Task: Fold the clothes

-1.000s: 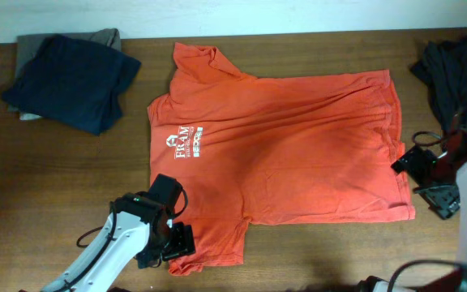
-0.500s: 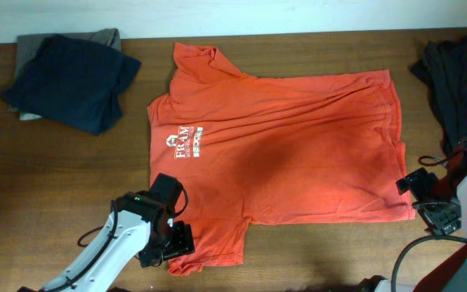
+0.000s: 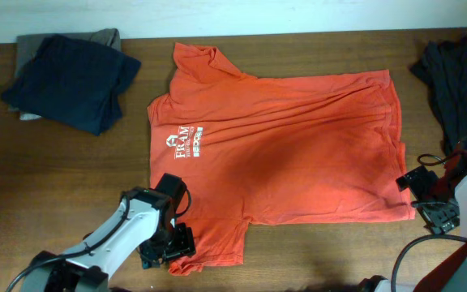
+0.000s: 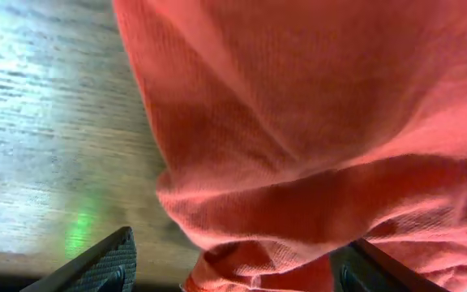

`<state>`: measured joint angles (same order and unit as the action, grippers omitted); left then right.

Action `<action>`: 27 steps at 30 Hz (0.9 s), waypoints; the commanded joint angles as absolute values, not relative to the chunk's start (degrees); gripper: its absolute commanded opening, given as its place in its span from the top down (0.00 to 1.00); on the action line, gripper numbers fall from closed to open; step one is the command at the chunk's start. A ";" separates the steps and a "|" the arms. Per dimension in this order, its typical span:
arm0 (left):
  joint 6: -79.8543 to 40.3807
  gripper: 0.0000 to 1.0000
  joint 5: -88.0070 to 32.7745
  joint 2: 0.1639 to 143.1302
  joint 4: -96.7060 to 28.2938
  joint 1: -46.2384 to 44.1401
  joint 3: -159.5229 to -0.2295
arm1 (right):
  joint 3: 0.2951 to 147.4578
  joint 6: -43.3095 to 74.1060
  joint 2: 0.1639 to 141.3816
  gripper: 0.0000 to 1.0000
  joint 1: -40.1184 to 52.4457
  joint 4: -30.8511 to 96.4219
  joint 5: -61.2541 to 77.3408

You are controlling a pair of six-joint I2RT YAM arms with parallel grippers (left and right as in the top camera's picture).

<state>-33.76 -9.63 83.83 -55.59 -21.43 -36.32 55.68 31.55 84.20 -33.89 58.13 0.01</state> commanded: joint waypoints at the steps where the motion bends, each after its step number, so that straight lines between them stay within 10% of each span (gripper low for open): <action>1: -34.54 0.25 -9.54 84.31 -54.19 -21.76 -36.47 | 54.76 32.45 84.40 0.01 -34.11 57.56 -0.05; 27: -34.52 0.40 -10.09 86.89 -52.51 -21.76 -36.25 | 45.25 38.02 84.40 0.15 -34.17 47.07 -1.67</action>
